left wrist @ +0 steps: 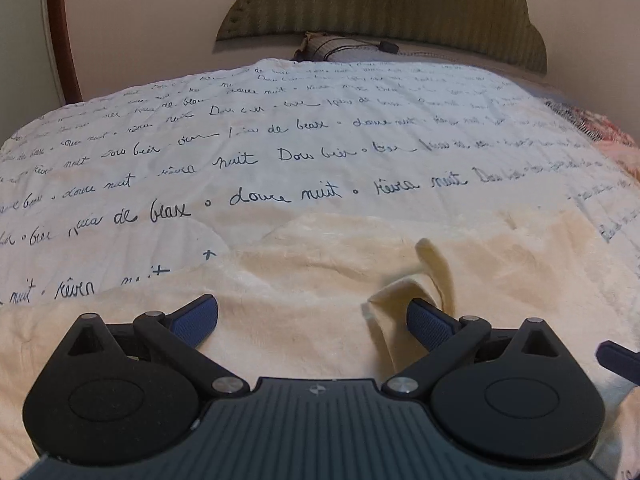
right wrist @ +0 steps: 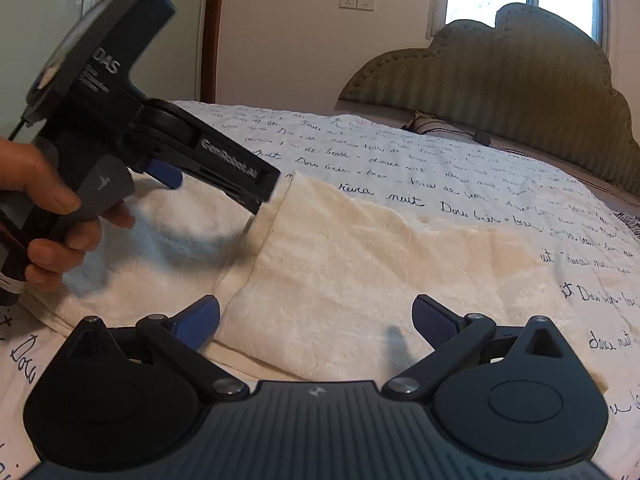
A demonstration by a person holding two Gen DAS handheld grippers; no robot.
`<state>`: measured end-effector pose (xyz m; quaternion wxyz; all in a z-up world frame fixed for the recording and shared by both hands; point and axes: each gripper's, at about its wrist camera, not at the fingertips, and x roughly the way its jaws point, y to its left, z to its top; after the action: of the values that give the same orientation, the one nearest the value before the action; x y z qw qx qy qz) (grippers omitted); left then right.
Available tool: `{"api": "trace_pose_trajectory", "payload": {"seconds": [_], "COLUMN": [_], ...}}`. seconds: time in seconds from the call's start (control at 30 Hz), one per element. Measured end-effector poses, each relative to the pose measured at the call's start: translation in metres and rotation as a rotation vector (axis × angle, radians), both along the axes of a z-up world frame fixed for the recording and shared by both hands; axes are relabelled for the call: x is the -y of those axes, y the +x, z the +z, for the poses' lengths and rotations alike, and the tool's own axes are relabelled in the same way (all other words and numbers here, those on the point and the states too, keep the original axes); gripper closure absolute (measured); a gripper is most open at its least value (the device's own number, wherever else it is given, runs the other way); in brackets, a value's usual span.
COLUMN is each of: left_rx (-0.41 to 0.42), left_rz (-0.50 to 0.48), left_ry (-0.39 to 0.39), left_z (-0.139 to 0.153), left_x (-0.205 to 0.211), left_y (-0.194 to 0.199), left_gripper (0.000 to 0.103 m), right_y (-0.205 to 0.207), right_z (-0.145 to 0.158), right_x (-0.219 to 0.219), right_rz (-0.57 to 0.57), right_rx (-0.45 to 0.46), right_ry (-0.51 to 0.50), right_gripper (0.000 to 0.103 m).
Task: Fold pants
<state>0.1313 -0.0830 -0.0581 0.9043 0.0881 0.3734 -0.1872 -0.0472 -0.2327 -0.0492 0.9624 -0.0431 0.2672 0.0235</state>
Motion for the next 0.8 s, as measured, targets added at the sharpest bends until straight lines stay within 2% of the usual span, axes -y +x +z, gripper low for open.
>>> {"api": "trace_pose_trajectory", "payload": {"seconds": [0.07,0.17,0.27,0.33,0.4,0.43,0.47,0.53,0.57,0.63,0.73,0.8], "left_rx": [0.01,-0.021,-0.019,-0.002,0.023,0.029,0.028,0.012,-0.006,-0.033,-0.026,-0.022], "left_rz": [0.026,0.063,0.091,0.083,0.112,0.135,0.162,0.197,0.187,0.115,-0.031,-0.114], "left_ry": [0.007,-0.041,-0.049,-0.028,0.011,0.016,0.002,-0.089,-0.148,-0.209,-0.235,-0.262], "left_z": [-0.001,-0.003,-0.005,-0.003,0.0,0.002,0.004,0.013,0.02,0.03,0.042,0.044], "left_x": [0.005,0.003,-0.002,-0.006,-0.014,-0.021,-0.029,-0.043,-0.048,-0.042,-0.013,0.007], "left_y": [0.011,0.029,0.032,0.025,0.02,0.018,0.018,0.016,0.016,0.014,0.003,-0.007], "left_gripper": [0.0,0.0,0.0,0.0,0.001,0.001,0.003,0.003,0.003,0.002,0.002,0.001], "right_y": [0.004,0.005,-0.001,-0.005,-0.007,-0.003,0.002,0.016,0.023,0.031,0.023,0.016], "right_z": [-0.002,-0.009,-0.002,0.014,0.029,0.035,0.037,0.032,0.027,0.013,-0.004,-0.009], "right_x": [0.0,-0.003,-0.003,0.011,0.027,0.035,0.039,0.041,0.041,0.036,0.022,0.016], "right_rz": [0.013,0.105,0.161,0.186,0.143,0.083,0.018,-0.104,-0.136,-0.14,-0.068,-0.073], "right_rx": [-0.032,-0.134,-0.155,-0.108,-0.025,0.016,0.039,0.04,0.02,-0.038,-0.08,-0.052], "right_ry": [0.006,0.031,0.028,0.136,0.227,0.235,0.205,0.093,0.046,-0.013,-0.033,-0.063], "right_gripper": [0.0,0.0,0.0,0.0,0.0,0.0,0.0,0.0,0.0,0.0,0.0,0.0]}}
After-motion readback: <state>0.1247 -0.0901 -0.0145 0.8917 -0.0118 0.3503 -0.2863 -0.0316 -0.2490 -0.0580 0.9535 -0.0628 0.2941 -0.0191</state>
